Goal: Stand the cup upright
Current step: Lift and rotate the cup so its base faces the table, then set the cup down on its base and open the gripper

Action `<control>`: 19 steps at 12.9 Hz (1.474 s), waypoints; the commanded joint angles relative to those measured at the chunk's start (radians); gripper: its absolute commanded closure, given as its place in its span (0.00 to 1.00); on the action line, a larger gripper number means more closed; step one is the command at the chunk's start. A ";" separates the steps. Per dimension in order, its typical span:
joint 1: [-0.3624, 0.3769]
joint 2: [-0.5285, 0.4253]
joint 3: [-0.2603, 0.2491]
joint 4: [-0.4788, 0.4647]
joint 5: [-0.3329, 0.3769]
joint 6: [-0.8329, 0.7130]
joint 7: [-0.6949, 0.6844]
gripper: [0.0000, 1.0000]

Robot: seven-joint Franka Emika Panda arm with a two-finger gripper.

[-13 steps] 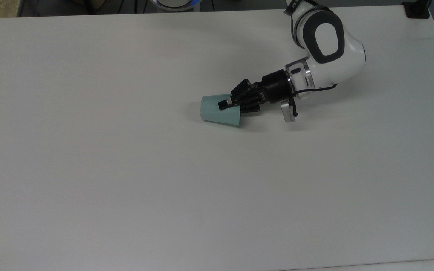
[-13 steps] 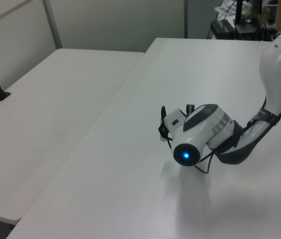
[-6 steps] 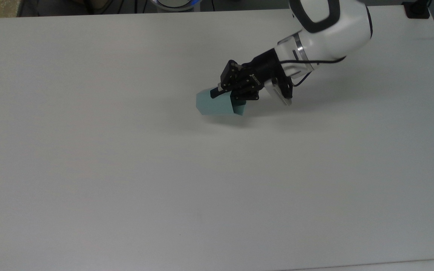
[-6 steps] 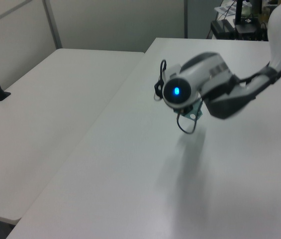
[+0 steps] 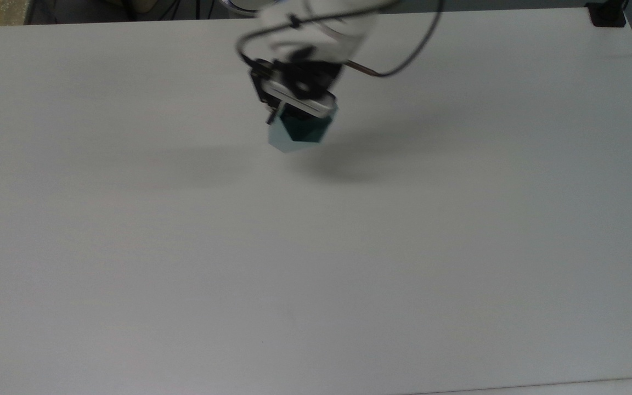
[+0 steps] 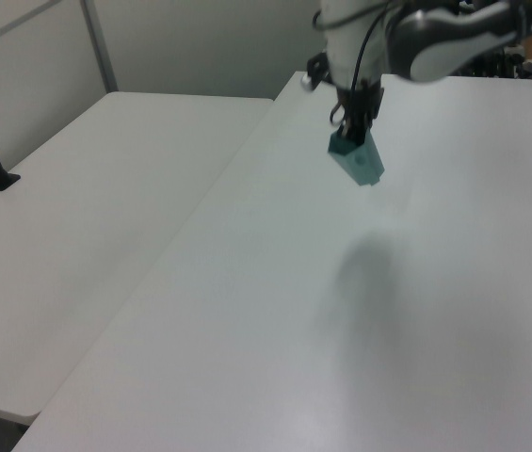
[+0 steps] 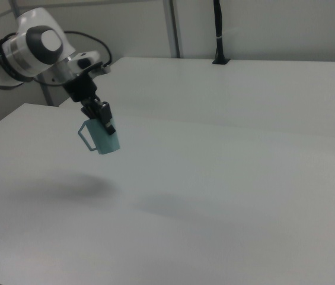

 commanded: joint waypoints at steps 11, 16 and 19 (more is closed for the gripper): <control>-0.156 -0.308 -0.200 -0.785 0.363 0.835 -0.270 1.00; -0.139 -0.262 -0.198 -0.783 0.363 0.865 -0.271 1.00; -0.136 -0.268 -0.198 -0.778 0.363 0.847 -0.268 0.74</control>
